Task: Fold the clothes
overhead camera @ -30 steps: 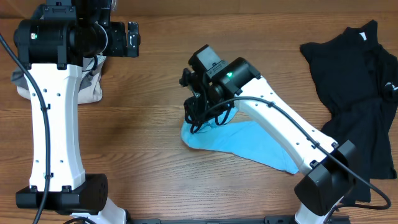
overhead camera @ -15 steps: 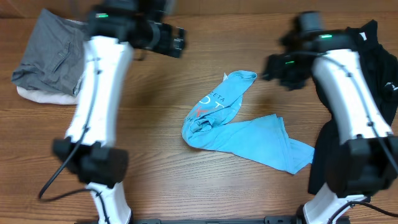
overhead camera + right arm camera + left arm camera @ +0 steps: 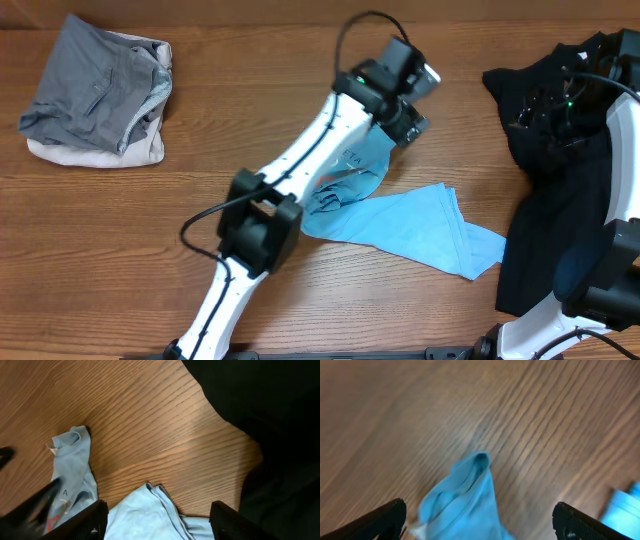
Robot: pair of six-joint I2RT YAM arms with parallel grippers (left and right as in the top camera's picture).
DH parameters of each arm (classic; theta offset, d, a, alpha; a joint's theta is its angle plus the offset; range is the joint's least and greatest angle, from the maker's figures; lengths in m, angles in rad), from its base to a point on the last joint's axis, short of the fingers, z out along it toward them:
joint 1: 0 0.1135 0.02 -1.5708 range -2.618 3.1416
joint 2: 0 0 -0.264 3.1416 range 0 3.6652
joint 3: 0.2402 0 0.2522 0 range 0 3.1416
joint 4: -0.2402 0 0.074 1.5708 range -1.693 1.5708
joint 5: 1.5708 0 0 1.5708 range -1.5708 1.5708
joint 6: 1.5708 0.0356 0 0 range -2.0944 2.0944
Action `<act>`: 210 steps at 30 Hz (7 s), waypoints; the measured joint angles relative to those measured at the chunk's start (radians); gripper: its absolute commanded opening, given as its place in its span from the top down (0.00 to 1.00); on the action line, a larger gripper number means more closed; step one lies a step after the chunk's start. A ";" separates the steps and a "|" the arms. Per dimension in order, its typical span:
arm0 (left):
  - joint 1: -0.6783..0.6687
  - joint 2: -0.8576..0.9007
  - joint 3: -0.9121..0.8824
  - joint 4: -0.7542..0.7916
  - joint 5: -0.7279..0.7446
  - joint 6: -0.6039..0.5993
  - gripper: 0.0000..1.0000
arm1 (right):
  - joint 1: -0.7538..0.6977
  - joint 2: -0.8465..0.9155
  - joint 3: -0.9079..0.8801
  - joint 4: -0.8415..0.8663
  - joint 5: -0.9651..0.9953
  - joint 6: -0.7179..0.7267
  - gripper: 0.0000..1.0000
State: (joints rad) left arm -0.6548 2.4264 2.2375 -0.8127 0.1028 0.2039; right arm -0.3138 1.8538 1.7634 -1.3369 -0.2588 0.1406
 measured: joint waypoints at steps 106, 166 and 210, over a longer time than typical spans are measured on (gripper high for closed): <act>0.236 -0.447 0.447 -0.736 -0.113 -0.217 0.96 | 0.577 -0.011 -0.497 0.901 -0.766 -0.141 0.64; 0.340 -0.829 0.448 -0.556 -0.184 -0.232 0.96 | 0.307 -0.702 0.111 0.159 -0.185 -0.132 0.96; 0.372 -0.359 0.433 0.188 -0.163 -0.232 0.96 | 0.242 -0.123 0.590 0.346 0.110 -0.173 0.96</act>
State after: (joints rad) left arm -0.2829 2.0678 2.6709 -0.6250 -0.0601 -0.0280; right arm -0.0719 1.7306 2.3531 -0.9909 -0.1490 -0.0322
